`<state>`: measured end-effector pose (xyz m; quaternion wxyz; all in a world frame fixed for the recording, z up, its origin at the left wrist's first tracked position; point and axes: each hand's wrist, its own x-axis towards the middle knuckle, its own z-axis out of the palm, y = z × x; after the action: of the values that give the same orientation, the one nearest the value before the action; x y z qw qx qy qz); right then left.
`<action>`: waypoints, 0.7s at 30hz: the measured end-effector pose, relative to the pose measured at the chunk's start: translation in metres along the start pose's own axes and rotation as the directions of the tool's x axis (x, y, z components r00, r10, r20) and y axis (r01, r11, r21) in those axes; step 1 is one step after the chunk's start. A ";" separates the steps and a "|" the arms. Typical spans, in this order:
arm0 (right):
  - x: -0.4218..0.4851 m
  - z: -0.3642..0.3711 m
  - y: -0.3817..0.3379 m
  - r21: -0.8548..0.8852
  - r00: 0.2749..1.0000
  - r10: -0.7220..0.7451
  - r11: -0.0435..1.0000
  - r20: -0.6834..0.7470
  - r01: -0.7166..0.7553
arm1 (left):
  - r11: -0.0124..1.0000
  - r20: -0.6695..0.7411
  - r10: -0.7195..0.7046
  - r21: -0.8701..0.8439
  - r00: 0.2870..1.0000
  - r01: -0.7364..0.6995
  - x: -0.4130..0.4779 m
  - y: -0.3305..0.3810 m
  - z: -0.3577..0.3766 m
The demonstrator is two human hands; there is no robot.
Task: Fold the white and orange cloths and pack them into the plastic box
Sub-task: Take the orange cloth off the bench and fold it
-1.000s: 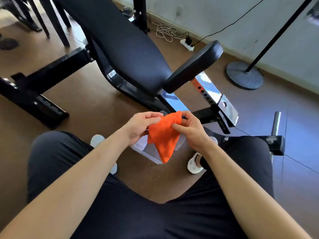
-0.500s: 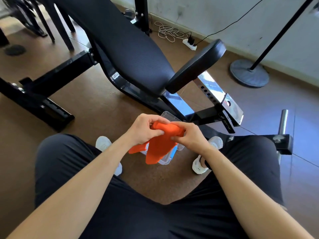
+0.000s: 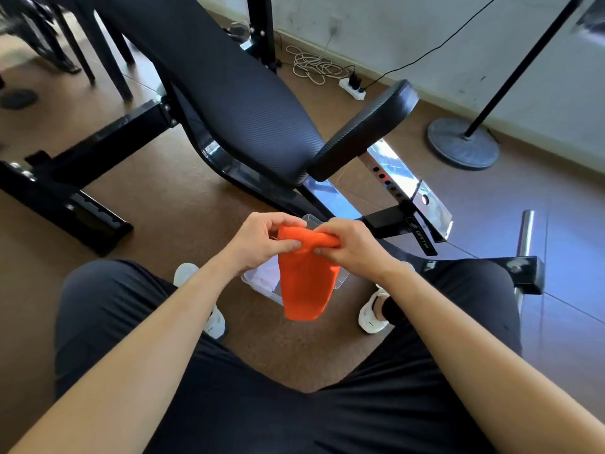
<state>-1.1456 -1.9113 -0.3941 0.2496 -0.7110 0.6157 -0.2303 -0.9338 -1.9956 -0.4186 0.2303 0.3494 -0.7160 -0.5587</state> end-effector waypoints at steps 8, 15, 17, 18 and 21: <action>-0.001 -0.035 -0.015 0.059 1.000 0.016 0.998 0.000 -0.016 | 0.998 -0.021 0.011 -0.069 1.000 -0.012 0.000 0.002 0.018; -0.012 -0.095 -0.039 0.332 0.973 0.089 0.943 -0.213 -0.013 | 0.996 -0.035 -0.042 -0.084 0.998 0.039 0.009 -0.015 0.047; -0.014 -0.110 -0.037 0.441 0.940 0.164 0.898 -0.299 -0.016 | 0.994 -0.020 -0.057 -0.092 0.998 0.055 0.009 -0.016 0.050; -0.014 -0.115 -0.035 0.485 0.924 0.191 0.875 -0.330 -0.008 | 0.995 -0.018 -0.063 -0.083 0.998 0.061 0.008 -0.016 0.051; -0.015 -0.129 -0.028 0.577 0.900 0.237 0.816 -0.366 0.020 | 0.996 -0.015 -0.084 -0.035 0.996 0.084 0.008 -0.018 0.055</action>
<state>-1.2083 -1.9028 -0.2778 0.3237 -0.5000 0.5984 -0.5358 -0.9739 -1.9692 -0.4515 0.2183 0.3798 -0.6891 -0.5772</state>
